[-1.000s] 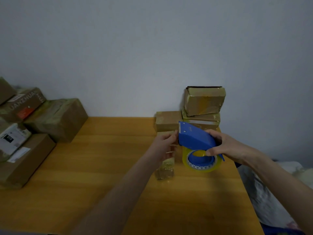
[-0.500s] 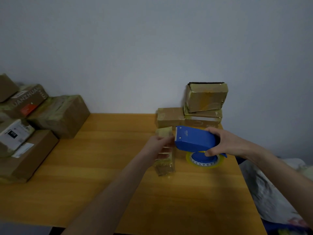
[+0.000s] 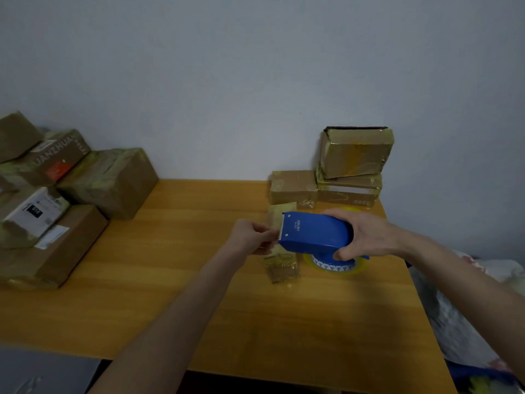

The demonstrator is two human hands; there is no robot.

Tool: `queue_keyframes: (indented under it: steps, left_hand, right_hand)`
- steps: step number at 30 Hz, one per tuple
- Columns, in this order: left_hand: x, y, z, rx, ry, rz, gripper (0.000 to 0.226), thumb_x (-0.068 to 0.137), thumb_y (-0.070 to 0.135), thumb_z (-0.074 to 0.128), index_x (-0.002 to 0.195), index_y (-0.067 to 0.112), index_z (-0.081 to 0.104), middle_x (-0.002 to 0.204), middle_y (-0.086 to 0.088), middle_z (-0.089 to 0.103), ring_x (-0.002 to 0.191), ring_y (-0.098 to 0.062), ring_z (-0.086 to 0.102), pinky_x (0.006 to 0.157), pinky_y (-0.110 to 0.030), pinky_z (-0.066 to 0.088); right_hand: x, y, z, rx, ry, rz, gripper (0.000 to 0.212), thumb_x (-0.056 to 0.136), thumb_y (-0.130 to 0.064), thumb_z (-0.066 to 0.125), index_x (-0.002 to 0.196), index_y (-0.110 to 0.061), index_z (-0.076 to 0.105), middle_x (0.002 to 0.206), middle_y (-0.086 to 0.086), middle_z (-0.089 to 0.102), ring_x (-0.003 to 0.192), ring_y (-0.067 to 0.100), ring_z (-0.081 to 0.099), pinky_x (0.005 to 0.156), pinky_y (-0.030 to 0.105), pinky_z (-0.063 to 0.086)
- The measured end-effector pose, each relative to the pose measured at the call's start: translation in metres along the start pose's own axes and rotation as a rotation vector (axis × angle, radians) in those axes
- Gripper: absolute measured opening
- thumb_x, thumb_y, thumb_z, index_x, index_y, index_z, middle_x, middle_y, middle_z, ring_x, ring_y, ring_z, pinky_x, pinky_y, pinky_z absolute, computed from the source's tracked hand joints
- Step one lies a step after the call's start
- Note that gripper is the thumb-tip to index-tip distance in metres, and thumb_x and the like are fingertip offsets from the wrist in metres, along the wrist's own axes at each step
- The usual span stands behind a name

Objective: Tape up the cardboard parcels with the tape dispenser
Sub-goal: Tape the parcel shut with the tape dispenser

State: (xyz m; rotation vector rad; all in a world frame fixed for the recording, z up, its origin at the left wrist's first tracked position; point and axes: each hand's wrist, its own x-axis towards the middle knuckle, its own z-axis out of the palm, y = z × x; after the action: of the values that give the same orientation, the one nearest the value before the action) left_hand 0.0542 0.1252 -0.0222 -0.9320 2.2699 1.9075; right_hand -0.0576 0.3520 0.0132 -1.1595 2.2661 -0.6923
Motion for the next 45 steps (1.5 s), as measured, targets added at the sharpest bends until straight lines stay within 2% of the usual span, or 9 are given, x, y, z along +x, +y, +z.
queue_keyframes:
  steps: [3, 6, 9, 12, 16, 23, 32, 39, 45]
  left_hand:
    - [0.0, -0.004, -0.013, 0.004, 0.02, 0.006, 0.011, 0.084, 0.016, 0.07, 0.088, 0.006, 0.07, 0.071, -0.002, 0.069, 0.062, -0.008, 0.066, 0.052, -0.018, 0.051]
    - [0.001, -0.015, -0.035, 0.014, 0.096, 0.027, 0.015, 0.083, 0.015, 0.073, 0.085, 0.001, 0.071, 0.068, -0.004, 0.069, 0.06, -0.009, 0.066, 0.053, -0.022, 0.055]
    - [-0.001, -0.028, -0.045, 0.03, 0.104, 0.004, 0.017, 0.083, 0.017, 0.073, 0.084, 0.0, 0.071, 0.072, -0.008, 0.07, 0.065, -0.013, 0.067, 0.057, -0.026, 0.058]
    - [-0.001, -0.033, -0.039, 0.02, 0.099, -0.01, 0.019, 0.084, 0.016, 0.072, 0.087, -0.002, 0.07, 0.076, -0.011, 0.069, 0.067, -0.014, 0.066, 0.054, -0.022, 0.055]
    - [0.0, -0.041, -0.041, 0.044, 0.132, -0.012, 0.02, 0.087, 0.016, 0.069, 0.091, -0.004, 0.07, 0.081, -0.013, 0.069, 0.07, -0.016, 0.064, 0.056, -0.025, 0.058]
    - [0.008, -0.056, -0.043, 0.045, 0.142, -0.028, 0.016, 0.087, 0.017, 0.069, 0.085, 0.002, 0.07, 0.075, -0.007, 0.068, 0.07, -0.013, 0.064, 0.053, -0.022, 0.055]
    - [0.021, -0.062, -0.026, 0.052, 0.147, -0.008, 0.012, 0.087, 0.013, 0.069, 0.076, 0.007, 0.067, 0.073, -0.006, 0.068, 0.066, -0.012, 0.062, 0.051, -0.021, 0.054]
    - [0.028, -0.071, -0.006, 0.078, 0.106, -0.032, 0.012, 0.087, 0.01, 0.068, 0.078, 0.003, 0.066, 0.068, -0.005, 0.065, 0.063, -0.011, 0.057, 0.05, -0.02, 0.053]
    - [0.032, -0.074, 0.014, 0.11, 0.084, -0.048, 0.027, 0.09, 0.015, 0.065, 0.106, -0.007, 0.066, 0.083, -0.011, 0.063, 0.069, -0.011, 0.053, 0.045, -0.015, 0.05]
  right_hand:
    - [0.002, 0.0, 0.003, -0.006, 0.002, -0.006, 0.073, 0.059, -0.038, 0.07, 0.127, -0.041, 0.043, 0.109, -0.013, 0.057, 0.096, 0.006, 0.057, 0.077, 0.022, 0.05]
    - [-0.004, 0.01, 0.0, 0.027, 0.003, -0.009, 0.06, 0.06, -0.032, 0.075, 0.112, -0.043, 0.048, 0.106, -0.013, 0.058, 0.093, -0.003, 0.056, 0.072, 0.008, 0.045]
    - [-0.01, 0.018, -0.001, 0.048, -0.007, 0.012, 0.055, 0.067, -0.032, 0.088, 0.105, -0.045, 0.05, 0.109, -0.013, 0.056, 0.094, -0.005, 0.054, 0.073, 0.007, 0.045]
    - [-0.01, 0.023, 0.001, 0.082, 0.017, 0.01, 0.05, 0.066, -0.044, 0.084, 0.105, -0.044, 0.053, 0.107, -0.013, 0.058, 0.094, -0.005, 0.056, 0.074, 0.009, 0.047]
    - [-0.01, 0.033, 0.002, 0.042, 0.023, 0.055, 0.057, 0.063, -0.041, 0.084, 0.11, -0.044, 0.05, 0.105, -0.018, 0.055, 0.095, 0.002, 0.057, 0.073, 0.015, 0.047]
    - [-0.01, 0.051, 0.001, -0.062, -0.01, 0.137, 0.065, 0.068, -0.029, 0.083, 0.124, -0.034, 0.05, 0.109, -0.009, 0.059, 0.096, 0.008, 0.058, 0.084, 0.03, 0.053]
    - [0.0, 0.067, 0.008, -0.167, -0.058, 0.25, 0.071, 0.069, -0.036, 0.078, 0.13, -0.036, 0.043, 0.108, -0.008, 0.06, 0.096, 0.013, 0.059, 0.087, 0.039, 0.053]
    - [0.008, 0.077, 0.026, -0.21, -0.141, 0.299, 0.066, 0.071, -0.035, 0.076, 0.128, -0.039, 0.043, 0.101, -0.015, 0.058, 0.093, 0.011, 0.057, 0.077, 0.027, 0.05]
    - [0.012, 0.08, 0.041, -0.23, -0.199, 0.349, 0.071, 0.072, -0.038, 0.073, 0.133, -0.039, 0.038, 0.107, -0.011, 0.058, 0.097, 0.016, 0.057, 0.085, 0.038, 0.052]
